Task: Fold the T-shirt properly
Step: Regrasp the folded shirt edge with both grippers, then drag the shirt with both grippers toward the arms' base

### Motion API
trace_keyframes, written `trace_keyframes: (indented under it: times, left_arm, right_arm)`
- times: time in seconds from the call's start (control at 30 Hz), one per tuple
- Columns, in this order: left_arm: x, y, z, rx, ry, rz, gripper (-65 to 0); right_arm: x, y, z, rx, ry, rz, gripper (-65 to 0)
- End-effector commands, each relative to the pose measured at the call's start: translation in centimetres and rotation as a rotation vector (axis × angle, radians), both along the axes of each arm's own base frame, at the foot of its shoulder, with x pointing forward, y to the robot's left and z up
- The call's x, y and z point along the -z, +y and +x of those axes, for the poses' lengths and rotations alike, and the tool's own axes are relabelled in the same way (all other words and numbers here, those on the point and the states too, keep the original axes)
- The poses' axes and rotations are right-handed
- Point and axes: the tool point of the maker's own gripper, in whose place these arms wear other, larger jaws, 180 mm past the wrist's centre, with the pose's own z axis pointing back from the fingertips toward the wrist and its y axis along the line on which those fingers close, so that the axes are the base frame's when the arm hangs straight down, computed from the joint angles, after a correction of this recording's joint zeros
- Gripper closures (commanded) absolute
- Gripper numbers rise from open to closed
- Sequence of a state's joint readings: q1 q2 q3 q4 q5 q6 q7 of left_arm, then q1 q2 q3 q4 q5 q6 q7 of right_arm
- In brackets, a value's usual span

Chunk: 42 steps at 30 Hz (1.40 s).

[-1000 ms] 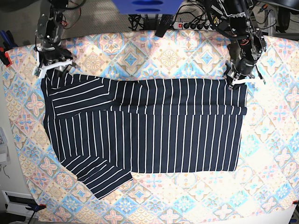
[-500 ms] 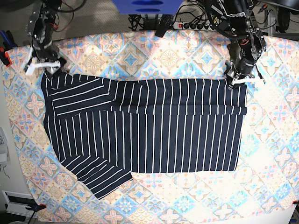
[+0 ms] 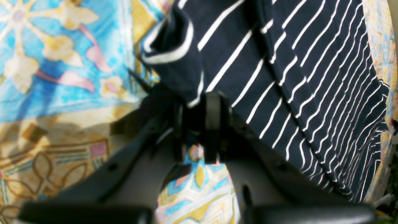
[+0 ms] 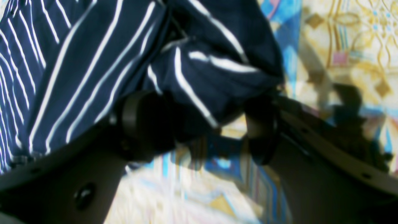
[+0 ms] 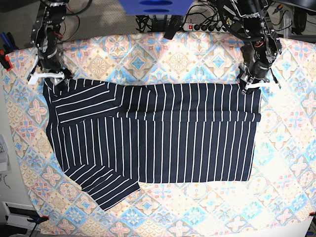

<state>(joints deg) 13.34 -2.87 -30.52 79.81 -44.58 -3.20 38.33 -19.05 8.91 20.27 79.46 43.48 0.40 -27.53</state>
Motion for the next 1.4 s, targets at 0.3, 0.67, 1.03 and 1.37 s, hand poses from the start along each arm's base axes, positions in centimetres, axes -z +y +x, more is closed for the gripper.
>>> trace_keyframes:
  times: [0.3, 0.67, 1.03, 1.37]
  left_arm:
    - [-0.2, 0.7, -1.1, -0.002, 0.004, 0.018, -1.8]
    - [2.0, 1.0, -6.7, -0.007, 0.118, 0.021, 0.0]
    - [-0.4, 1.7, -11.8, 0.03, 0.161, 0.107, 0.0]
    - [0.3, 1.8, -15.7, 0.035, 0.243, 0.11, 0.0]
  right_arm:
    - [-0.4, -0.9, -0.1, 0.006, 0.007, -0.014, -6.2]
    - [1.1, -3.0, -6.6, 0.061, 0.119, -0.041, 0.0]
    - [-1.6, -3.6, -9.2, 0.028, 0.125, -0.107, 0.0]
    - [-1.4, -3.6, -11.6, 0.017, 0.174, -0.114, 0.0]
